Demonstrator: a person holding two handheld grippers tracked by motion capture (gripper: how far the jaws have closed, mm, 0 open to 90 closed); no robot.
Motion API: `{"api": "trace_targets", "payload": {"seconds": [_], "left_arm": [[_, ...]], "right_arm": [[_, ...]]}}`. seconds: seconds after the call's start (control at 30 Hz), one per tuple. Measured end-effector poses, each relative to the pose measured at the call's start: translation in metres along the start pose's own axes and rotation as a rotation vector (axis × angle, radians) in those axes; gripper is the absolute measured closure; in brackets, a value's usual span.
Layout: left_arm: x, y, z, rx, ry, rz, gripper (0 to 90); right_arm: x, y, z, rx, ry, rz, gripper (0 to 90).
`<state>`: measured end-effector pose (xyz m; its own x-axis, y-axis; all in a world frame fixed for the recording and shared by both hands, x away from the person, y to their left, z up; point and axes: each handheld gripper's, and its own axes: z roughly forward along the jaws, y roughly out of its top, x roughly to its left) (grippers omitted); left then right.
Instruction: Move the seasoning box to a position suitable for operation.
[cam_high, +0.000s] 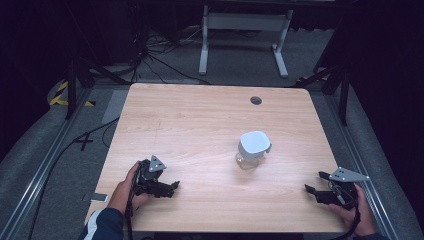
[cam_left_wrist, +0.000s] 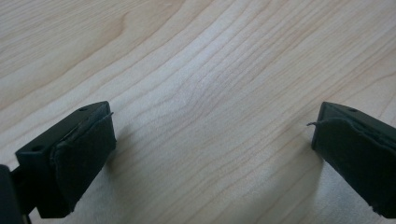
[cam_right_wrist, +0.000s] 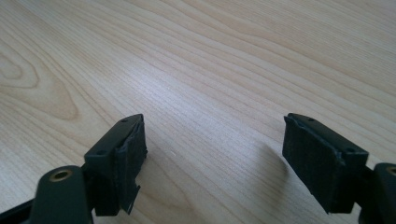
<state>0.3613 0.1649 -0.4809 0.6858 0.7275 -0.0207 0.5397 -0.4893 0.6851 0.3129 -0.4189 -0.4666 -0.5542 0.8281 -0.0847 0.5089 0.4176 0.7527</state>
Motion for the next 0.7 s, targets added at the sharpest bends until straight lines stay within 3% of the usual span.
{"api": "trace_targets", "payload": {"seconds": [0.1, 0.5, 0.7], "left_arm": [[0.0052, 0.0025, 0.0021, -0.003, -0.025, 0.03, 0.0], [0.003, -0.0016, -0.0016, -0.002, -0.013, 0.013, 0.5], [0.0059, 0.0003, -0.001, 0.009, -0.036, 0.04, 0.1]], "right_arm": [[-0.0005, 0.0003, 0.0003, 0.002, 0.003, 0.004, 21.5], [-0.0041, 0.0025, 0.003, 0.016, 0.033, 0.036, 23.5], [-0.0023, 0.0059, 0.0027, 0.037, 0.035, 0.038, 27.4]]}}
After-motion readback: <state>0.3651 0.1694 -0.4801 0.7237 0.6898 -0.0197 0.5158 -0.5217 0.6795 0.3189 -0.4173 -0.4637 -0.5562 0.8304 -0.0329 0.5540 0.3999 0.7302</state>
